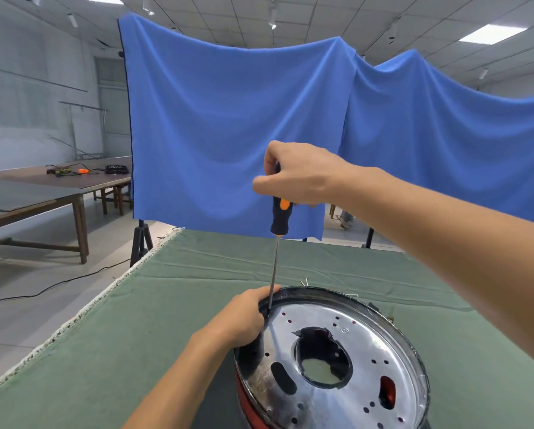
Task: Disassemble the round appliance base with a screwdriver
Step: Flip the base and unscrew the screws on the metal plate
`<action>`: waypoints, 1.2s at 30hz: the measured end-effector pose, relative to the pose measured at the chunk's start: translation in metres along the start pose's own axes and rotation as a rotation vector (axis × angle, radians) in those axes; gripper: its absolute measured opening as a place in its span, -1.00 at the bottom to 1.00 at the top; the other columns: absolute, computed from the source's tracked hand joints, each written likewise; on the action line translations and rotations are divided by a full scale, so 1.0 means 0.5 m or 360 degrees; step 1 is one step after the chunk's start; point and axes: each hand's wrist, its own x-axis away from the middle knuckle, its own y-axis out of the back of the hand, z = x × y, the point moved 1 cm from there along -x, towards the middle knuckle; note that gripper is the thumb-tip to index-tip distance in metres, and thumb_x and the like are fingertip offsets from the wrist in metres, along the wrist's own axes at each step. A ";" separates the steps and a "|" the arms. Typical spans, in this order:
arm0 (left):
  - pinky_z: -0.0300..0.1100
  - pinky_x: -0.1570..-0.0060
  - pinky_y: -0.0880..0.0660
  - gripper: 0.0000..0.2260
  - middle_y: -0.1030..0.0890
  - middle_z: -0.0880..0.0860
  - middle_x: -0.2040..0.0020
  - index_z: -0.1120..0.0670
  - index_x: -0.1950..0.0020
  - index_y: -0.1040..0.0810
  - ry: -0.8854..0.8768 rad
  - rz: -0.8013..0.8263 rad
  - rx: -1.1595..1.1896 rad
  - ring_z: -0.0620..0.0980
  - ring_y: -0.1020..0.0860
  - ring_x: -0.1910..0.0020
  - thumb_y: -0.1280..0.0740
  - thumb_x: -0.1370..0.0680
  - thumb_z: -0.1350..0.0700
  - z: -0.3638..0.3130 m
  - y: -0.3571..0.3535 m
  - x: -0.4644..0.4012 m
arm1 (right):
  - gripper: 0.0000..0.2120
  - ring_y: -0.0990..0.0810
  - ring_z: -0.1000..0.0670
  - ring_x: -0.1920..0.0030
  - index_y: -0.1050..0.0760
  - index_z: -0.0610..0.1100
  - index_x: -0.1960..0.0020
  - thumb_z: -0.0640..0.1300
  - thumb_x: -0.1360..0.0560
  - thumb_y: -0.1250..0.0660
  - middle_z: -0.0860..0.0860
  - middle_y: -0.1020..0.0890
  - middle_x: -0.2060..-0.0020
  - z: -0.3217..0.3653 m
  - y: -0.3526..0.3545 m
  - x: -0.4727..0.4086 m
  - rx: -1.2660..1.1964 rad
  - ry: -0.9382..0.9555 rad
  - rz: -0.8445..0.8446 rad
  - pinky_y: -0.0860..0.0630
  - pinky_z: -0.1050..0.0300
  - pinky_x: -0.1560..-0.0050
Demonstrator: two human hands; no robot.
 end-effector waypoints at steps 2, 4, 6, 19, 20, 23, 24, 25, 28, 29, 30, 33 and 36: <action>-0.64 0.12 -0.25 -0.48 -0.50 -0.33 -0.05 -0.24 -0.29 -0.46 -0.0041 -0.0011 0.0048 -0.27 -0.43 -0.04 -0.15 -0.44 0.23 -0.003 0.001 0.003 | -0.65 -0.57 0.00 0.51 -0.38 -0.09 0.15 0.20 -0.52 -0.13 -0.01 -0.62 0.33 0.001 0.004 -0.004 0.0257 -0.0031 -0.0093 -0.38 0.17 0.41; -0.71 0.18 -0.23 -0.47 -0.49 -0.41 0.05 -0.25 -0.24 -0.50 -0.0049 -0.0019 0.0106 -0.34 -0.42 0.02 -0.13 -0.36 0.16 -0.004 0.001 0.005 | -0.78 -0.55 -0.05 0.50 -0.39 -0.15 0.10 -0.01 -0.57 -0.12 -0.09 -0.59 0.27 0.002 0.008 -0.010 0.0270 0.0020 -0.0041 -0.36 0.19 0.45; -0.72 0.19 -0.23 -0.45 -0.47 -0.51 0.16 -0.25 -0.20 -0.52 -0.0044 -0.0031 0.0142 -0.39 -0.41 0.05 -0.10 -0.29 0.12 -0.001 0.000 0.003 | -0.90 -0.52 -0.05 0.38 -0.38 -0.14 0.02 -0.13 -0.50 -0.20 -0.05 -0.53 0.21 0.001 0.013 -0.008 0.0138 0.0058 0.0084 -0.36 0.17 0.44; -0.48 0.00 -0.34 -0.42 -0.56 -0.31 -0.05 -0.35 -0.23 -0.45 0.0015 -0.0018 0.0097 -0.19 -0.51 -0.13 -0.14 -0.46 0.30 -0.002 -0.002 0.002 | -0.86 -0.50 -0.01 0.26 -0.46 -0.07 0.04 -0.20 -0.43 -0.20 0.04 -0.55 0.20 0.005 0.023 0.004 -0.0074 0.0017 0.0153 -0.37 0.22 0.40; -0.47 0.00 -0.35 -0.40 -0.56 -0.32 -0.04 -0.40 -0.19 -0.45 0.0004 -0.0012 0.0096 -0.19 -0.51 -0.13 -0.14 -0.46 0.31 -0.002 -0.001 0.002 | -0.89 -0.50 0.00 0.22 -0.46 -0.04 0.08 -0.17 -0.41 -0.23 0.06 -0.54 0.19 0.006 0.021 0.005 -0.0093 0.0036 0.0140 -0.38 0.19 0.35; -0.52 0.05 -0.35 -0.42 -0.57 -0.38 0.04 -0.43 -0.06 -0.47 -0.0018 -0.0015 0.0093 -0.24 -0.52 -0.09 -0.14 -0.44 0.30 -0.003 -0.002 0.002 | -0.80 -0.60 -0.03 0.24 -0.47 -0.02 0.14 0.11 -0.42 -0.30 0.06 -0.61 0.26 0.006 0.015 0.006 -0.0024 -0.0007 0.0039 -0.47 0.15 0.30; -0.48 0.02 -0.35 -0.44 -0.57 -0.36 0.02 -0.38 -0.13 -0.49 -0.0017 -0.0017 0.0099 -0.22 -0.52 -0.10 -0.14 -0.44 0.30 -0.003 -0.002 0.003 | -0.68 -0.62 -0.01 0.31 -0.47 -0.03 0.15 0.23 -0.44 -0.26 0.04 -0.63 0.30 0.005 0.013 0.006 0.0081 -0.0037 -0.0006 -0.46 0.16 0.33; -0.42 -0.02 -0.36 -0.45 -0.58 -0.33 -0.01 -0.34 -0.17 -0.49 -0.0019 -0.0018 0.0107 -0.20 -0.52 -0.11 -0.14 -0.45 0.29 -0.002 -0.003 0.003 | -0.60 -0.60 0.01 0.38 -0.47 -0.06 0.15 0.29 -0.47 -0.21 0.02 -0.63 0.32 0.004 0.012 0.004 0.0213 -0.0050 -0.0066 -0.42 0.17 0.37; -0.36 -0.05 -0.38 -0.48 -0.60 -0.30 -0.04 -0.33 -0.16 -0.49 -0.0025 -0.0016 0.0113 -0.19 -0.53 -0.12 -0.15 -0.45 0.27 0.000 -0.005 0.003 | -0.73 -0.54 -0.06 0.41 -0.51 -0.16 0.03 0.02 -0.57 -0.16 -0.08 -0.64 0.19 0.003 0.016 -0.003 0.0281 -0.0050 -0.0113 -0.46 0.16 0.35; -0.35 -0.08 -0.38 -0.48 -0.59 -0.30 -0.05 -0.34 -0.15 -0.49 -0.0025 -0.0015 0.0115 -0.18 -0.53 -0.13 -0.15 -0.45 0.26 -0.001 -0.005 0.004 | -0.77 -0.57 -0.10 0.38 -0.52 -0.17 -0.04 -0.08 -0.54 -0.15 -0.11 -0.64 0.14 0.005 0.019 -0.002 0.0218 -0.0077 -0.0038 -0.49 0.15 0.33; -0.34 -0.11 -0.39 -0.49 -0.58 -0.31 -0.05 -0.35 -0.13 -0.49 -0.0024 -0.0019 0.0121 -0.18 -0.52 -0.15 -0.15 -0.43 0.24 -0.001 -0.004 0.005 | -0.74 -0.60 -0.13 0.33 -0.52 -0.19 -0.10 -0.14 -0.50 -0.15 -0.13 -0.65 0.10 0.005 0.021 0.000 0.0154 -0.0109 0.0055 -0.51 0.16 0.32; -0.26 -0.18 -0.42 -0.53 -0.60 -0.28 -0.06 -0.44 0.00 -0.44 -0.0036 -0.0015 0.0127 -0.17 -0.53 -0.14 -0.16 -0.42 0.18 -0.003 -0.002 0.005 | -0.70 -0.56 -0.10 0.28 -0.53 -0.18 -0.12 -0.11 -0.44 -0.22 -0.11 -0.64 0.07 0.001 0.027 0.012 0.0140 -0.0146 0.0180 -0.43 0.21 0.38; -0.23 -0.19 -0.44 -0.56 -0.62 -0.25 -0.06 -0.48 0.00 -0.40 -0.0045 -0.0015 0.0115 -0.16 -0.54 -0.12 -0.15 -0.38 0.10 -0.006 -0.003 0.006 | -0.68 -0.53 -0.02 0.38 -0.51 -0.11 0.10 0.15 -0.49 -0.21 -0.02 -0.61 0.27 -0.009 0.022 0.017 0.0361 -0.0135 -0.0044 -0.32 0.19 0.40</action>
